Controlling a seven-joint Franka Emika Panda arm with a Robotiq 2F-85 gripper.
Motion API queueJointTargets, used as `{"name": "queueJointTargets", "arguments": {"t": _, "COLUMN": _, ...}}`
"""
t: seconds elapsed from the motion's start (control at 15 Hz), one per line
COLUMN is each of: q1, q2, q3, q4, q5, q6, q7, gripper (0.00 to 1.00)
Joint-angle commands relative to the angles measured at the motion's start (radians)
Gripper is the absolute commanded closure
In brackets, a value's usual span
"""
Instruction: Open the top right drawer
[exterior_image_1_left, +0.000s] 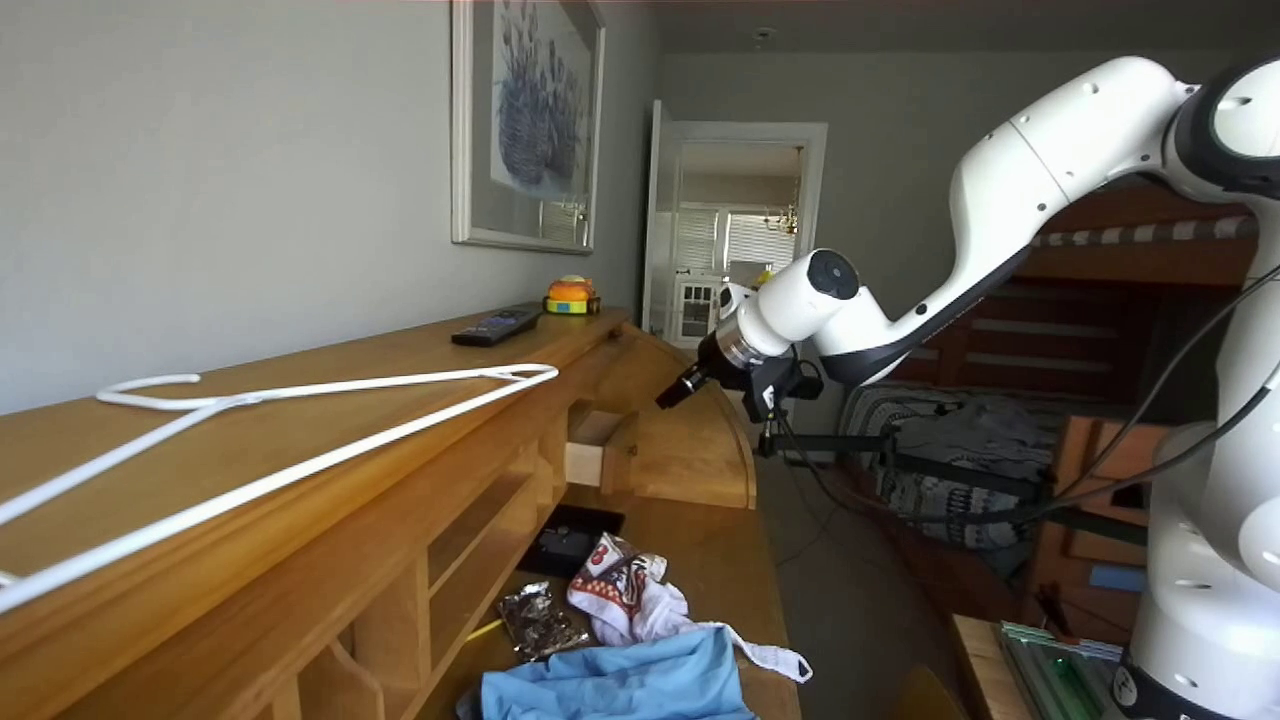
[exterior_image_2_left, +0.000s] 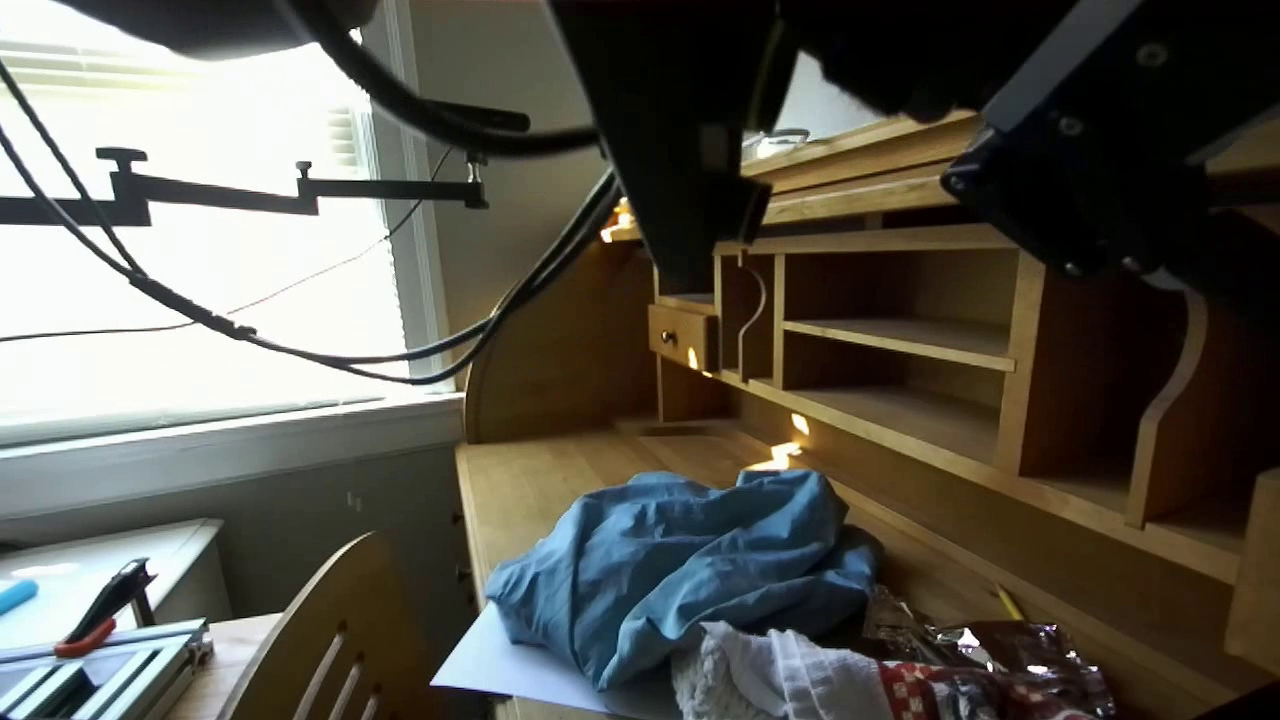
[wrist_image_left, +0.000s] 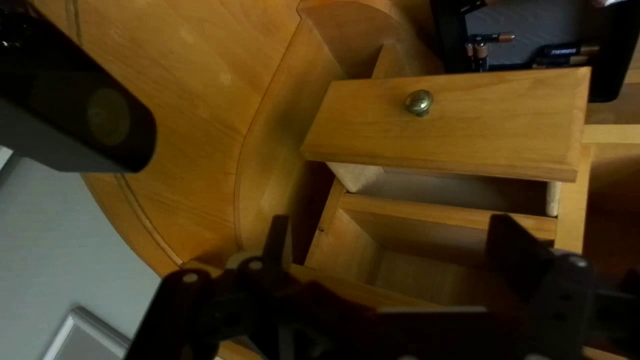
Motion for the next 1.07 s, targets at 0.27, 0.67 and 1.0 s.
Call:
{"name": "queueJointTargets", "arguments": {"t": 0.27, "q1": 0.012, "q2": -0.158, "q3": -0.029, "q4": -0.108, "q5": 0.332, "q6": -0.006, "q7": -0.364, "gripper": 0.0}}
{"name": "queueJointTargets", "arguments": {"t": 0.67, "q1": 0.003, "q2": -0.17, "q3": -0.02, "q4": -0.076, "q5": 0.346, "q6": 0.012, "q7": -0.361, "gripper": 0.0}}
{"name": "queueJointTargets", "arguments": {"t": 1.0, "q1": 0.004, "q2": -0.193, "q3": -0.02, "q4": -0.084, "q5": 0.352, "q6": 0.012, "q7": -0.361, "gripper": 0.0}}
